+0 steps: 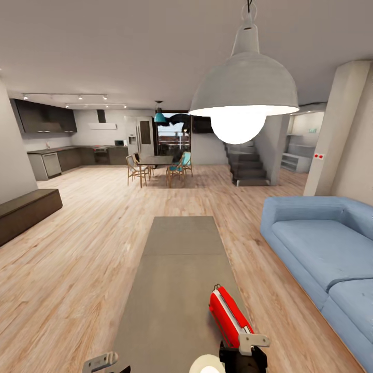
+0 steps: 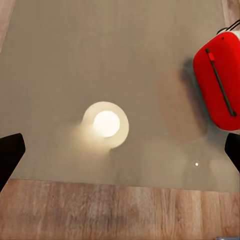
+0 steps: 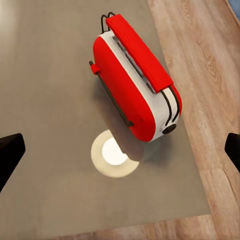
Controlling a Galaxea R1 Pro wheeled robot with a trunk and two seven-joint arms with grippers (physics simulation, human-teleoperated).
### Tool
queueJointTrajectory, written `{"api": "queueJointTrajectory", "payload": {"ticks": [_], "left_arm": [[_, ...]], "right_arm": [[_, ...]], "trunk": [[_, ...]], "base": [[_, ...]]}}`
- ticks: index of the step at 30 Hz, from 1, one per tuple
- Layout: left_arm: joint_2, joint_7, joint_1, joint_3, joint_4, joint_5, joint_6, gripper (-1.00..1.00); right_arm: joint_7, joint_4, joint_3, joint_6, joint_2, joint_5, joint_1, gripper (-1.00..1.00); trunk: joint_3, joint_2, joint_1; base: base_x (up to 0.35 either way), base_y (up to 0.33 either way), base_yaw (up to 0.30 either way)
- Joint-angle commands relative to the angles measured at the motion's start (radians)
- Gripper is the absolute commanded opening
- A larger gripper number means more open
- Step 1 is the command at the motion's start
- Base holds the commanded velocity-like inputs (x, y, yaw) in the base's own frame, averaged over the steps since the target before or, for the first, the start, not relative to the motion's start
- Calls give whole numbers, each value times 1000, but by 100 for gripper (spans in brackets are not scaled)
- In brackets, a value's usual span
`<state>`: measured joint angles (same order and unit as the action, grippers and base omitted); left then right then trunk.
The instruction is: Turn on the radio receiver that's on the table in the living room.
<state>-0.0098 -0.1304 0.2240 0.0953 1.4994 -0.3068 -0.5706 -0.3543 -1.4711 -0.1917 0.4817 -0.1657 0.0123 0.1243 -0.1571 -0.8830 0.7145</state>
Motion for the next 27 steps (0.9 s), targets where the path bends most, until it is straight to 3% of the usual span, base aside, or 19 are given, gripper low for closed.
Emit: {"api": "queueJointTrajectory", "payload": {"ticks": [1,11,27], "left_arm": [[0,0,0,0,0,0,0,100],[0,0,0,-1,-1,0,0,100],[-1,-1,0,0,-1,-1,-1,100]], "right_arm": [[0,0,0,0,0,0,0,100],[0,0,0,0,0,0,0,100],[0,0,0,0,0,0,0,100]], "trunk": [[0,0,0],[0,0,0],[0,0,0]], "base": [[0,0,0],[0,-166,0],[0,-9,0]]}}
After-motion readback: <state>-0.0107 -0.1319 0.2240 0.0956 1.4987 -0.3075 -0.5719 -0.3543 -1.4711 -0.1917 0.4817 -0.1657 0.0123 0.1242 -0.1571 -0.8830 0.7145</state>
